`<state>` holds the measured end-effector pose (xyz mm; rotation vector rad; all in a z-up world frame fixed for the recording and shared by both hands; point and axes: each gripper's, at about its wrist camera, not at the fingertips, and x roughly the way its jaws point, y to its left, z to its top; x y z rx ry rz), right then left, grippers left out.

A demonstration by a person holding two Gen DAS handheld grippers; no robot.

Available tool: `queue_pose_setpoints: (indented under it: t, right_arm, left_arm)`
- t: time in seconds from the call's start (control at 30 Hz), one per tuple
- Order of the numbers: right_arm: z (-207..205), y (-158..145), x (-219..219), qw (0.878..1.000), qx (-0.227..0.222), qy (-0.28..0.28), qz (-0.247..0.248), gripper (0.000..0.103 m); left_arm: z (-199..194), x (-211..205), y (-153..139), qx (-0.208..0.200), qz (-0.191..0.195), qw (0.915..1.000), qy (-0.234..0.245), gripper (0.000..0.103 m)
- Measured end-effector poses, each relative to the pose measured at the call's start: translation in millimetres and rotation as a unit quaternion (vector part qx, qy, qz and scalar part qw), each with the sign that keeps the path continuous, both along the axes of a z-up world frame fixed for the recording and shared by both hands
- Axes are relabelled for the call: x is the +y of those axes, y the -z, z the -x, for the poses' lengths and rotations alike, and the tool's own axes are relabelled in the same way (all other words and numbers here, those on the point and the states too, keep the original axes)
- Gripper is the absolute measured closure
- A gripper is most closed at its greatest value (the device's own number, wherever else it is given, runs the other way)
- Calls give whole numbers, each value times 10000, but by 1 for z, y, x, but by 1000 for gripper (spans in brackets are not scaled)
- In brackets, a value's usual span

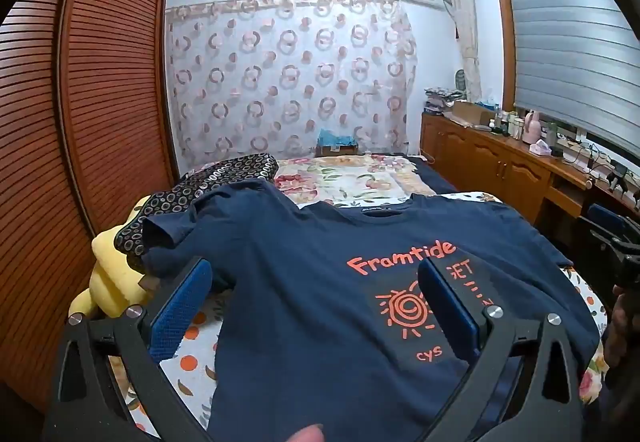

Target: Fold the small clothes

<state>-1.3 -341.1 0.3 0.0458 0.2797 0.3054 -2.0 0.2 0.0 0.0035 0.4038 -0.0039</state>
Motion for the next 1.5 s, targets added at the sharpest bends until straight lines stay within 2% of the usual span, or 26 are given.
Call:
queue_pose_setpoints:
  t: [0.57, 1.5]
  right_arm:
    - [1, -2, 4, 10000, -22, -7, 40, 0]
    - [4, -2, 1, 10000, -43, 44, 12, 0]
  left_arm:
    - [1, 7, -2, 139, -22, 9999, -5, 0]
    - [1, -4, -6, 78, -113, 9999, -11, 0]
